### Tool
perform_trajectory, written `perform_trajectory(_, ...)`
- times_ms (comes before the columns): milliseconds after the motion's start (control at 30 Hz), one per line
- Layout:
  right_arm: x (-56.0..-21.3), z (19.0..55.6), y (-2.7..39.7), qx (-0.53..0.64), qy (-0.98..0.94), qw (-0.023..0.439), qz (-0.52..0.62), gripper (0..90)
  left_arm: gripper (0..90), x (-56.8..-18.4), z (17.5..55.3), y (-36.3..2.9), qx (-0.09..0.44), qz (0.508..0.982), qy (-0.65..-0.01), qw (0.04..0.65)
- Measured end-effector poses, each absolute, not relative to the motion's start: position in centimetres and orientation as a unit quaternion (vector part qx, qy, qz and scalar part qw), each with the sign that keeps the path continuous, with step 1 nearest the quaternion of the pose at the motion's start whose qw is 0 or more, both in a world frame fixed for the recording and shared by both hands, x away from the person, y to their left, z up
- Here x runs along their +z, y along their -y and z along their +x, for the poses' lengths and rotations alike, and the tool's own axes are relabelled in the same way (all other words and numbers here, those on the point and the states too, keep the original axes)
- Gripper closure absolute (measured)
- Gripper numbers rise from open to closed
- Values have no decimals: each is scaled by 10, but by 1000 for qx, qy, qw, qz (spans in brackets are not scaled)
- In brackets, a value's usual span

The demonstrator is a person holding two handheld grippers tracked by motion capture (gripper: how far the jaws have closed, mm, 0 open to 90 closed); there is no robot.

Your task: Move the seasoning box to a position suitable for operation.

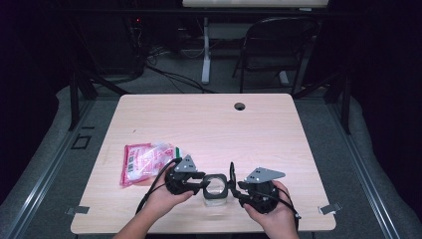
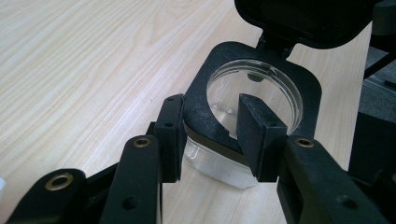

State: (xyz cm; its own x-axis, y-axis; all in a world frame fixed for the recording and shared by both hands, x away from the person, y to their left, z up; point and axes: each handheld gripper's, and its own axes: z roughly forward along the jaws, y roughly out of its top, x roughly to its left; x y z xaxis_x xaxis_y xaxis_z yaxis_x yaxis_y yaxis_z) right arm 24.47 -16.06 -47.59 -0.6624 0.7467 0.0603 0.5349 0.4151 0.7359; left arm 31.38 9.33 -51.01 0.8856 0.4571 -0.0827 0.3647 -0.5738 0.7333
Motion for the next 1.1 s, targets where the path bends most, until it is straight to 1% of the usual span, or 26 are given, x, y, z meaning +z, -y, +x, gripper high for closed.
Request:
perform_trajectory(100,-477,245,159,379,-828,143,388,599,635,-511,314,-94,58,884,-232,402)
perform_trajectory(233,-480,245,156,374,-830,143,388,577,637,-510,314,-95,61,883,-233,404)
perform_trajectory(333,-482,247,156,374,-830,145,388,576,614,-509,315,-97,61,880,-239,407)
perform_trajectory(667,-491,251,156,367,-830,138,397,570,596,-509,317,-101,59,875,-246,413)
perform_trajectory(867,-496,253,158,372,-829,126,398,596,597,-510,318,-99,61,871,-247,421)
perform_trajectory(1100,-505,253,156,342,-847,118,390,605,600,-516,319,-92,62,876,-240,415)
